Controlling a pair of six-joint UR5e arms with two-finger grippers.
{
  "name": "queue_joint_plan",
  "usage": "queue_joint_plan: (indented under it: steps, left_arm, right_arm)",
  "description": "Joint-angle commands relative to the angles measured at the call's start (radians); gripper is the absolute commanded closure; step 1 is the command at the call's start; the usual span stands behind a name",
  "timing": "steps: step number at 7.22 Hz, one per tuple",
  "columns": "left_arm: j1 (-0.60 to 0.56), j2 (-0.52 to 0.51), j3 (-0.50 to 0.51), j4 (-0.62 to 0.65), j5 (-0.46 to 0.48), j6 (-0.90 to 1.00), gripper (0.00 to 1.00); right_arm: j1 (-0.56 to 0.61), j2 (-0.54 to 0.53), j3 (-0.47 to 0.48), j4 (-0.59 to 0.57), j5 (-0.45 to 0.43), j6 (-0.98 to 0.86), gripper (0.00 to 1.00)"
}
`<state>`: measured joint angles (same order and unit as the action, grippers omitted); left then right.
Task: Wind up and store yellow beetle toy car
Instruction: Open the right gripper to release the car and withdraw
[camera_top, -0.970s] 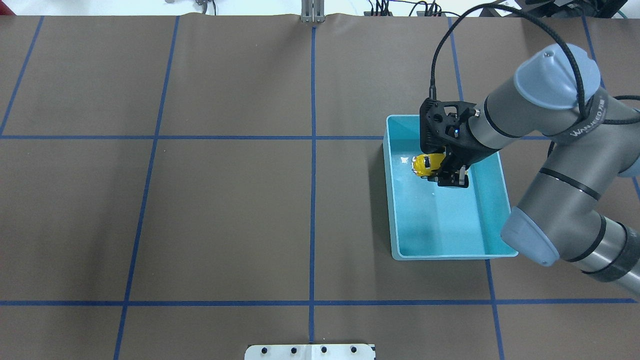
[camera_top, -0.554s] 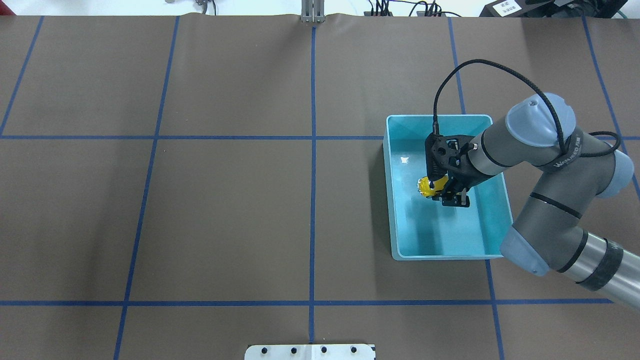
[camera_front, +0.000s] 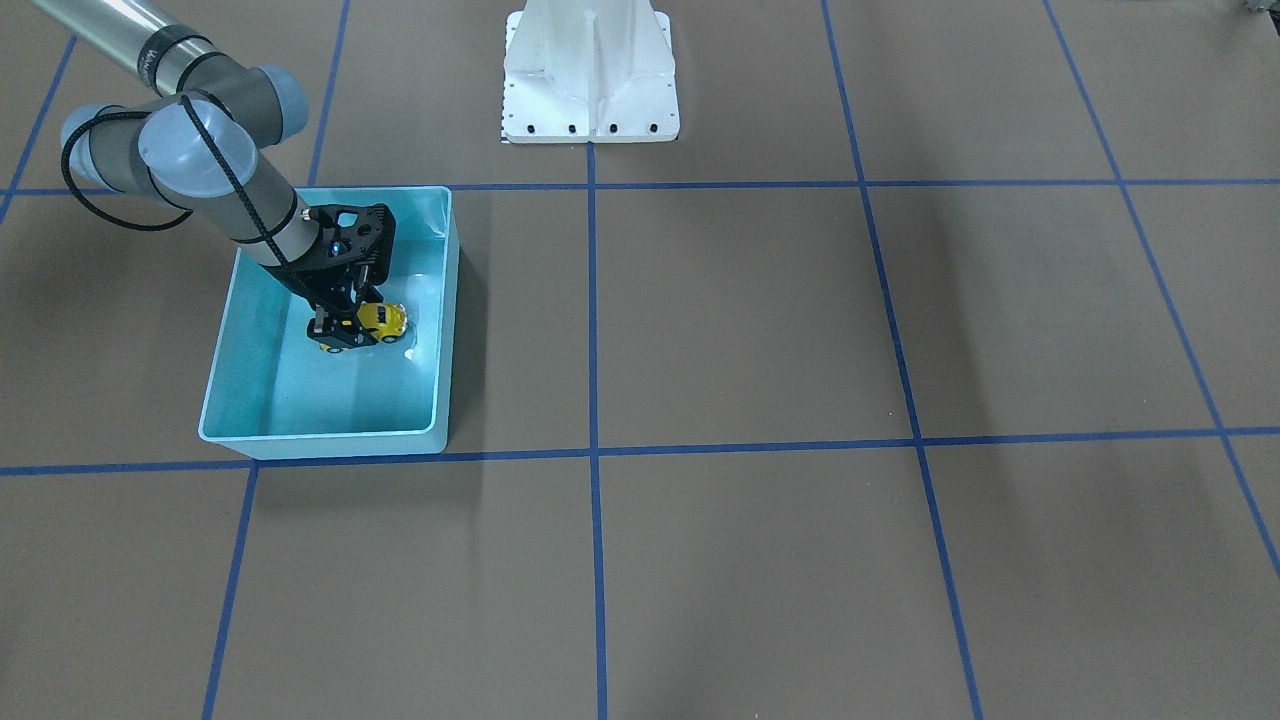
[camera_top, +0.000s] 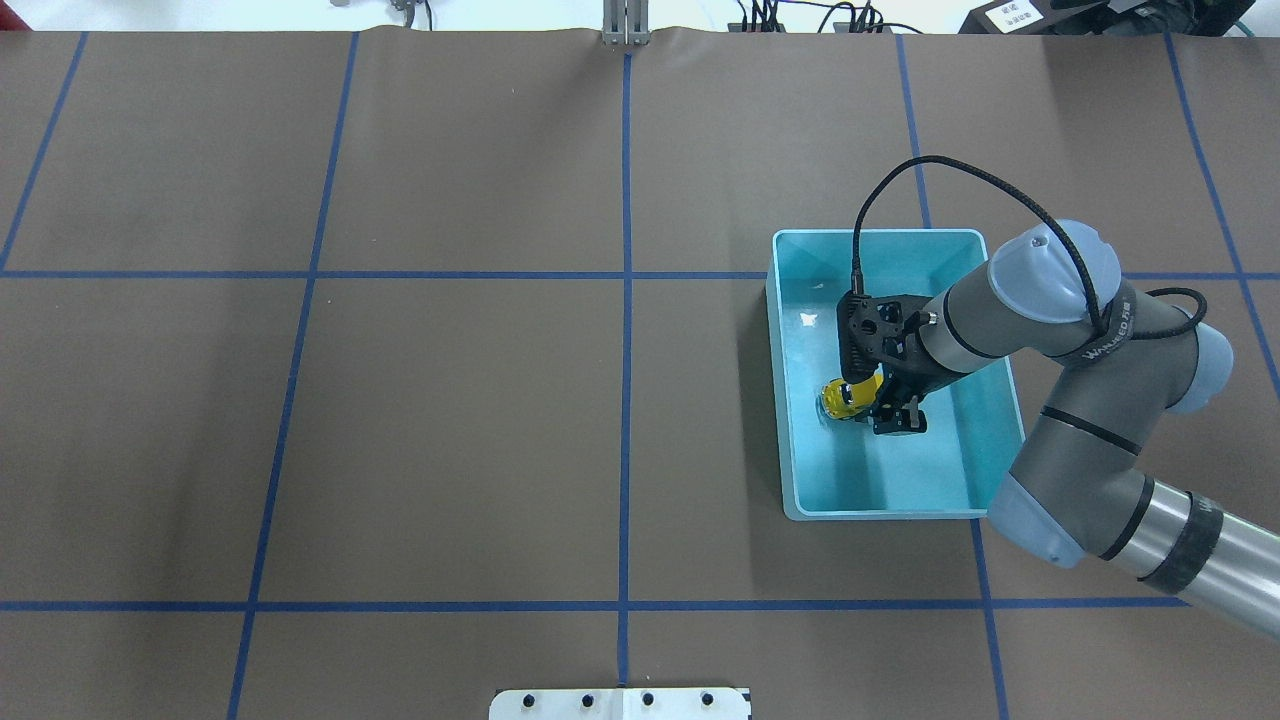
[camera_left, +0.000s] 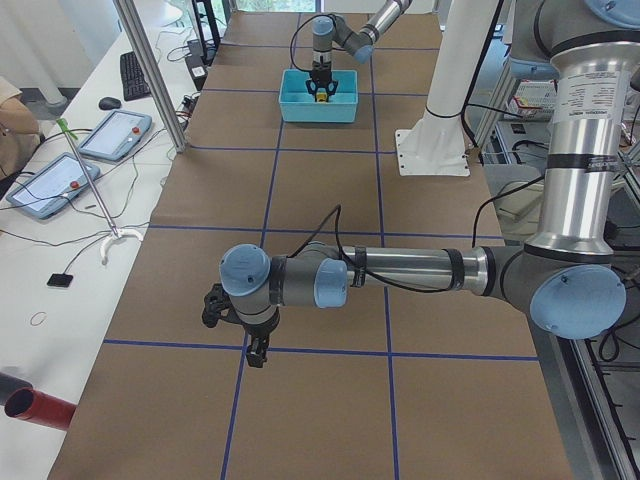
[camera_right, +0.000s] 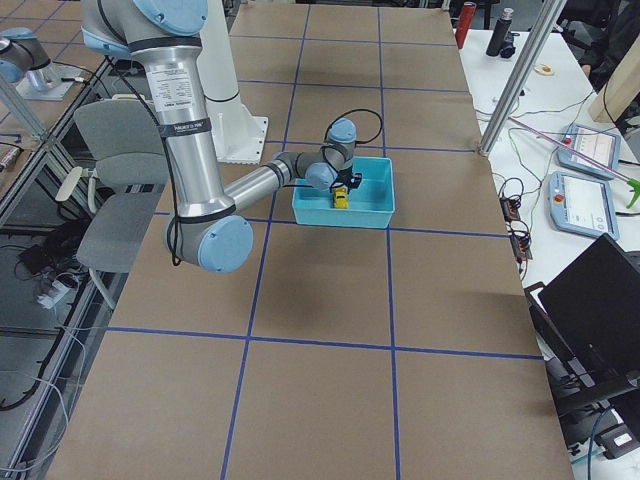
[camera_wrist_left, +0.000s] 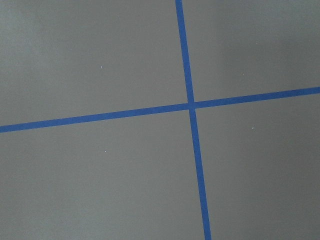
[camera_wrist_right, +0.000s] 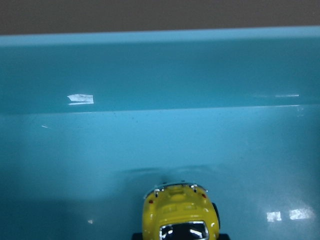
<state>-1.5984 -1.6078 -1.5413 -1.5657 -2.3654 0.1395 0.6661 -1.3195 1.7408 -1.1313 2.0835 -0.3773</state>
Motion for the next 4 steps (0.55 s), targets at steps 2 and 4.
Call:
queue_joint_plan:
  steps: [2, 4]
  left_arm:
    - [0.000, 0.000, 0.003, -0.001, 0.000, 0.000, 0.00]
    - [0.000, -0.001, 0.004, -0.001, 0.000, 0.000, 0.00]
  right_arm:
    - [0.175, -0.009, 0.183, -0.137, 0.172, 0.065, 0.00]
    - [0.419, 0.003, 0.224, -0.174, 0.340, 0.280, 0.00]
